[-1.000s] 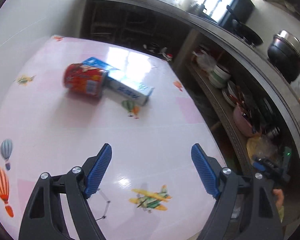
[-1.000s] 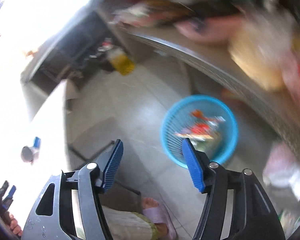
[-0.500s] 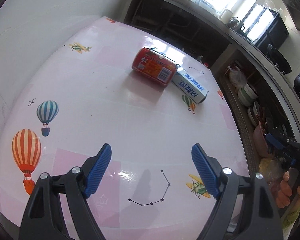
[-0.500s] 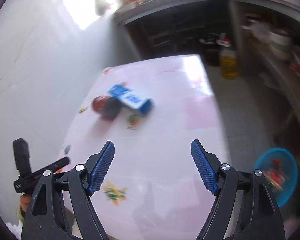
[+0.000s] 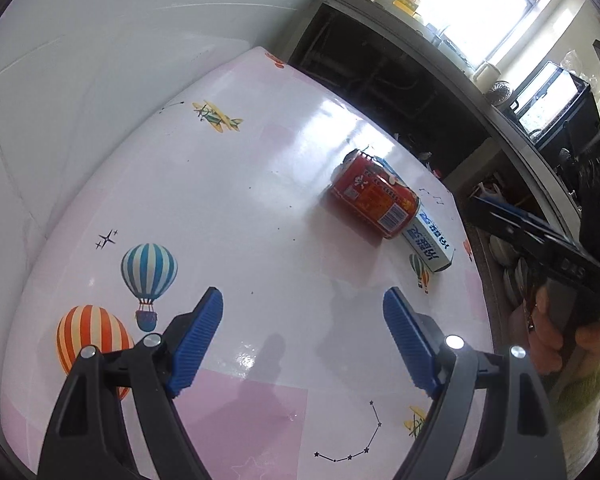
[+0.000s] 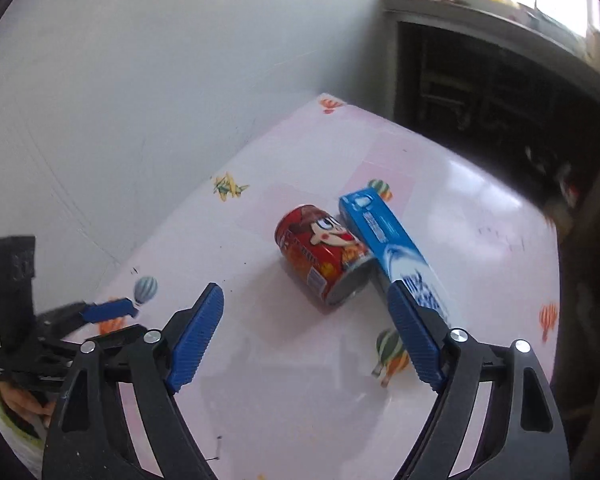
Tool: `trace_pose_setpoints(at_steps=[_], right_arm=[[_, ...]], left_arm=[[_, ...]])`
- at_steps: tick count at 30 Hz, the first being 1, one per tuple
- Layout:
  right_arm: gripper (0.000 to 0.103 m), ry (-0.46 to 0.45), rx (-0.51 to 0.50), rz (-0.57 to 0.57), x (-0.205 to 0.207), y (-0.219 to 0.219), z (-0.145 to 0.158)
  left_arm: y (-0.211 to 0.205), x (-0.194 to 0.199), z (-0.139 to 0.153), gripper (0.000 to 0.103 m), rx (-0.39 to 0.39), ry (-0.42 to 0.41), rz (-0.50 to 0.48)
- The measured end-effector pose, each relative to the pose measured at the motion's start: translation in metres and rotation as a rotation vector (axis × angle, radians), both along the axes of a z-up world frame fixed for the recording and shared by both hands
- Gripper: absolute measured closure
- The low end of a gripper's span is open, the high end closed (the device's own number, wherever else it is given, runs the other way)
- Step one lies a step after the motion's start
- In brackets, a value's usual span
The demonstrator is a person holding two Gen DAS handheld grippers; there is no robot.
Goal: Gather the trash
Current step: 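Move both tools back over the table toward the red can, then grasp the red can with the right tool and lift it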
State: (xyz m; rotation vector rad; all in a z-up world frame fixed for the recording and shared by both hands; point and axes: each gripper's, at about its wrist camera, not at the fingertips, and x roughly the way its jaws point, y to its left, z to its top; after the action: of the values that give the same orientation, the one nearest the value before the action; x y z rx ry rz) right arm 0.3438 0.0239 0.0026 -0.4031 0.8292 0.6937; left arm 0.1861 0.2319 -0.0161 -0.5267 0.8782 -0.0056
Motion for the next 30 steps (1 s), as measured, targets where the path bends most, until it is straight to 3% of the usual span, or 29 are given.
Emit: trace_pose_setpoints(at_steps=[2, 6, 16, 22, 30], right_arm=[[0.022, -0.01, -0.127, 0.076, 0.014, 0.027, -0.012], [0.022, 0.002, -0.306, 0.109, 0.044, 0.064, -0.039], [0.025, 0.012, -0.459, 0.137, 0.058, 0.092, -0.072], [0.037, 0.004, -0.458, 0.087, 0.057, 0.087, -0.07], [0.037, 0.018, -0.297, 0.015, 0.047, 0.057, -0.048]], left_arm=[[0.004, -0.002, -0.007, 0.023, -0.01, 0.021, 0.002], [0.008, -0.002, -0.02, 0.023, 0.013, 0.073, 0.008], [0.008, 0.003, -0.031, 0.02, 0.164, 0.121, 0.002], [0.009, 0.004, -0.035, 0.019, 0.166, 0.129, 0.007], [0.008, 0.001, -0.031, 0.019, 0.2, 0.115, 0.018]])
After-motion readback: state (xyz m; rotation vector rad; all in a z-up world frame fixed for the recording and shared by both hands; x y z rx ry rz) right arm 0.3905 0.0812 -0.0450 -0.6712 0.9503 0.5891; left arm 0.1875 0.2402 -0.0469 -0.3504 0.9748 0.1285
